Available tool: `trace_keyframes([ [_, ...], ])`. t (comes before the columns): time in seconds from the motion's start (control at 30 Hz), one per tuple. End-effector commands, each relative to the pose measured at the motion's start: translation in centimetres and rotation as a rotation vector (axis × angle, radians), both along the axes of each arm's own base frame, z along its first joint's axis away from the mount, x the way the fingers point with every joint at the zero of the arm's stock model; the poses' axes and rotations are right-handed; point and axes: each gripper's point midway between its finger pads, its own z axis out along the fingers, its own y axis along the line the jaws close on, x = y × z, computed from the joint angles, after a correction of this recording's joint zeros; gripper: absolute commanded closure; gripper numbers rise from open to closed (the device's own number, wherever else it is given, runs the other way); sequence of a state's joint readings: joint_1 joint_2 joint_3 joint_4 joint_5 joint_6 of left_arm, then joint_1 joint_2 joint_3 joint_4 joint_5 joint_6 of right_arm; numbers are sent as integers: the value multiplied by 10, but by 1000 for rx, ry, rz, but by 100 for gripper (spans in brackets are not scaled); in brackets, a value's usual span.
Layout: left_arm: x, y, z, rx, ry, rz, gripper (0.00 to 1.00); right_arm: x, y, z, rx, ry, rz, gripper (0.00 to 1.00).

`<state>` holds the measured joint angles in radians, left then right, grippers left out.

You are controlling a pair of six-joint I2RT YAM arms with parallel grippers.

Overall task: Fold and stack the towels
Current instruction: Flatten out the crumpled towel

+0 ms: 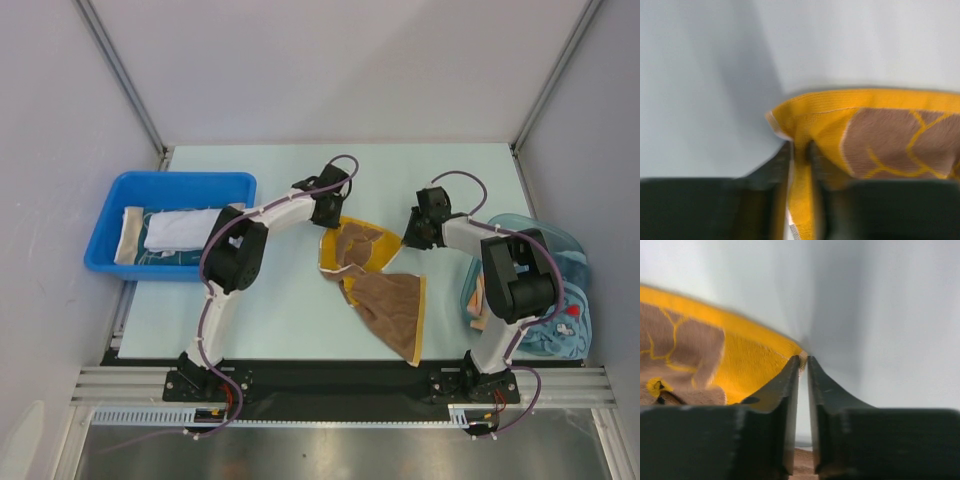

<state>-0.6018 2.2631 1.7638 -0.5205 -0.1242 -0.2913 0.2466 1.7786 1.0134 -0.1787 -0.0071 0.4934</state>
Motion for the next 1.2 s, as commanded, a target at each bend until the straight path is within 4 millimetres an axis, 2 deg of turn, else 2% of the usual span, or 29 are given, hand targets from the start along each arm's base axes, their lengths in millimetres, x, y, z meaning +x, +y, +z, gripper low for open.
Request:
trace_keyframes([
  [0.0, -5, -6, -22, -29, 64, -5, 84, 2, -4, -13, -43, -15, 34, 85],
  [0.07, -5, -7, -15, -34, 59, -12, 97, 11, 2, -9, -30, -59, 72, 96],
  [0.13, -4, -8, -4, -39, 50, -20, 100, 20, 8, 0, -9, -108, 98, 100],
  [0.17, -2, -9, 10, -51, 28, -23, 100, 22, 10, 4, -9, -126, 108, 100],
  [0.27, 0, -12, 34, -73, -11, -50, 100, 30, 16, 33, -11, -207, 151, 100],
  [0.3, -1, -11, 52, -82, -29, -51, 100, 33, 17, 52, -8, -252, 159, 100],
  [0.37, -1, -9, 77, -93, -72, -58, 100, 36, 17, 78, -1, -307, 156, 100],
  [0.4, -1, -9, 109, -123, -126, -61, 100, 38, 17, 112, 3, -377, 154, 100],
  [0.47, -1, -10, 147, -162, -197, -81, 100, 38, 17, 151, 8, -463, 163, 100],
  [0.5, -1, -7, 191, -201, -283, -85, 100, 39, 19, 193, 15, -561, 178, 100],
  [0.57, -4, -3, 238, -240, -377, -97, 100, 38, 18, 240, 18, -669, 188, 100],
  [0.6, -4, -2, 269, -270, -442, -101, 100, 39, 19, 279, 20, -755, 192, 100],
  [0.63, -11, 4, 306, -297, -516, -109, 100, 34, 17, 311, 3, -827, 200, 100],
  [0.67, -15, 6, 326, -318, -555, -118, 100, 33, 13, 333, -13, -870, 186, 100],
  [0.7, -19, 9, 356, -343, -616, -128, 100, 29, 11, 372, -11, -936, 180, 100],
  [0.73, -29, 15, 384, -370, -666, -132, 100, 27, 9, 390, -20, -968, 178, 100],
  [0.8, -44, 21, 421, -403, -725, -157, 100, 15, 5, 425, -38, -1036, 182, 100],
  [0.83, -51, 23, 432, -417, -740, -167, 100, 6, 3, 450, -38, -1083, 186, 100],
  [0.87, -65, 29, 451, -442, -770, -184, 100, -7, 3, 468, -38, -1120, 200, 100],
  [0.93, -89, 25, 461, -486, -767, -256, 100, -28, 2, 483, -33, -1136, 230, 100],
  [0.97, -107, 31, 472, -505, -784, -275, 100, -52, 7, 495, -16, -1173, 274, 100],
  [1.0, -122, 25, 473, -516, -786, -321, 100, -69, 9, 500, -3, -1195, 296, 100],
  [1.03, -135, 26, 478, -523, -798, -343, 100, -82, 12, 501, 5, -1210, 320, 100],
  [1.07, -152, 30, 478, -530, -806, -365, 100, -112, 15, 505, 34, -1245, 355, 100],
  [1.1, -171, 24, 482, -546, -821, -408, 100, -124, 14, 503, 45, -1251, 362, 100],
  [1.13, -180, 27, 483, -550, -831, -410, 100, -133, 13, 498, 51, -1246, 362, 100],
  [1.17, -201, 29, 486, -577, -842, -435, 100, -158, 6, 506, 72, -1282, 363, 100],
])
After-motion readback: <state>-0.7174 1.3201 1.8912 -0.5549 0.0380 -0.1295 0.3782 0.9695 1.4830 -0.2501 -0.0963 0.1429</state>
